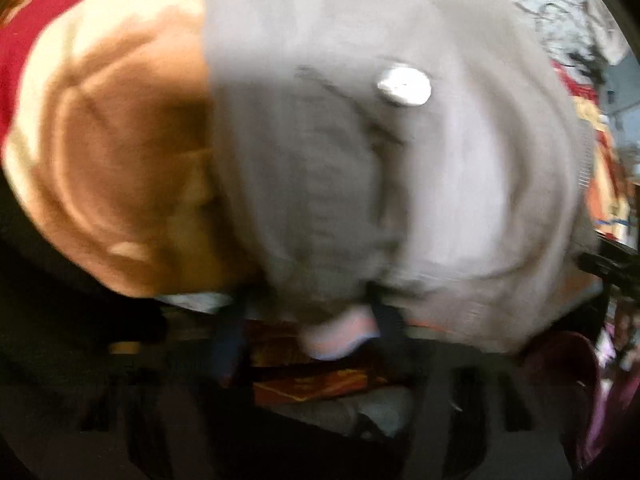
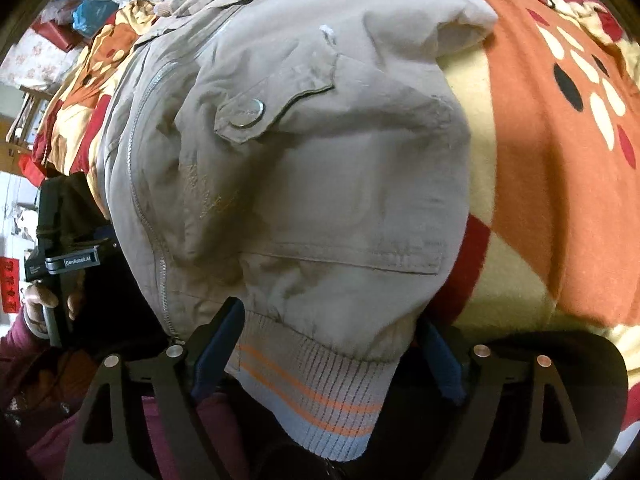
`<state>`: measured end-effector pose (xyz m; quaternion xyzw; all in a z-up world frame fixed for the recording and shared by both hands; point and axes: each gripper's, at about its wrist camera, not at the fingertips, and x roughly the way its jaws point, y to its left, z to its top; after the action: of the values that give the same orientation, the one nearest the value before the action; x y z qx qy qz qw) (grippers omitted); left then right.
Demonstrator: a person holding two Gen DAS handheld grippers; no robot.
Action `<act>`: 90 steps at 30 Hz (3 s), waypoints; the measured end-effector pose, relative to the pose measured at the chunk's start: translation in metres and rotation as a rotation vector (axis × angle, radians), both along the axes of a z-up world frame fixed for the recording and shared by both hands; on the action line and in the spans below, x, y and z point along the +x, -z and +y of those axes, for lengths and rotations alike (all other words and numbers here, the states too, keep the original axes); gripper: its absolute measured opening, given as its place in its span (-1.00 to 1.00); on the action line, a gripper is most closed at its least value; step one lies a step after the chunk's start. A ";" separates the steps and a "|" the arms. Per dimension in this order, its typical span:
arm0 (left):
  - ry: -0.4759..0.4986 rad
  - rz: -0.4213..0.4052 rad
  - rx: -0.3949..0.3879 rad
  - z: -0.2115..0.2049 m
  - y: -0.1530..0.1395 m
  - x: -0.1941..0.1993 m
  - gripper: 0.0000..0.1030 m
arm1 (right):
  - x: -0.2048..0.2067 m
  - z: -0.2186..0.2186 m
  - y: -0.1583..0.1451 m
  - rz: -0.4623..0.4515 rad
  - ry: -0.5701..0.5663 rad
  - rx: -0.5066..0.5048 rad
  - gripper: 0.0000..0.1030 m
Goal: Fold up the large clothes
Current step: 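Grasp the striped hem with the left tool while the right tool grasps it too, then lift the hem with both tools and fold it toward the collar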
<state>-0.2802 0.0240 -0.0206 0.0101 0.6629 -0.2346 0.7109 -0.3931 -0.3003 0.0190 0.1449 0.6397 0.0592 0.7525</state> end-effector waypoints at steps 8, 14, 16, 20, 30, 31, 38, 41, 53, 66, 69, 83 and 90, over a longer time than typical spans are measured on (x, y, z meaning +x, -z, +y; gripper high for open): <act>0.102 -0.113 -0.103 0.011 -0.062 -0.019 -0.78 | -0.015 0.017 -0.045 -0.190 -0.056 0.098 -0.70; 0.055 -0.266 -0.235 0.038 -0.137 -0.012 -0.79 | -0.012 0.016 -0.084 -0.343 -0.045 0.261 -0.71; 0.036 -0.316 -0.268 0.042 -0.157 -0.005 -0.79 | -0.011 0.012 -0.095 -0.388 -0.033 0.315 -0.71; 0.002 -0.410 -0.323 0.050 -0.184 0.010 -0.80 | -0.011 0.005 -0.118 -0.495 0.004 0.436 -0.71; -0.128 -0.566 -0.413 0.036 -0.232 0.090 -0.80 | 0.041 -0.034 -0.156 -0.671 0.165 0.468 -0.72; -0.151 -0.566 -0.412 0.032 -0.232 0.104 -0.80 | 0.048 -0.038 -0.157 -0.680 0.178 0.469 -0.72; -0.217 -0.576 -0.311 -0.011 -0.209 0.194 -0.80 | 0.132 -0.078 -0.149 -0.682 0.320 0.402 -0.72; -0.230 -0.556 -0.263 -0.032 -0.192 0.232 -0.80 | 0.168 -0.100 -0.130 -0.640 0.403 0.386 -0.73; -0.276 -0.452 -0.141 -0.081 -0.125 0.330 -0.73 | 0.255 -0.150 -0.052 -0.489 0.521 0.342 -0.71; -0.238 -0.329 -0.242 -0.018 -0.128 0.289 0.59 | 0.221 -0.124 -0.088 -0.524 0.368 0.042 0.29; -0.222 -0.305 -0.205 -0.012 -0.114 0.271 0.59 | 0.240 -0.103 -0.080 -0.499 0.291 -0.074 0.35; -0.130 -0.331 -0.131 -0.024 -0.080 0.249 0.59 | 0.349 0.011 -0.030 -0.351 0.087 -0.168 -0.75; -0.165 -0.346 -0.184 -0.014 -0.088 0.257 0.59 | 0.369 -0.012 -0.051 -0.454 0.241 -0.110 -0.77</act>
<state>-0.0231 0.0096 0.0671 -0.0692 0.5052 -0.2301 0.8289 -0.0240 -0.3127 0.0702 0.1617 0.4347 -0.0348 0.8853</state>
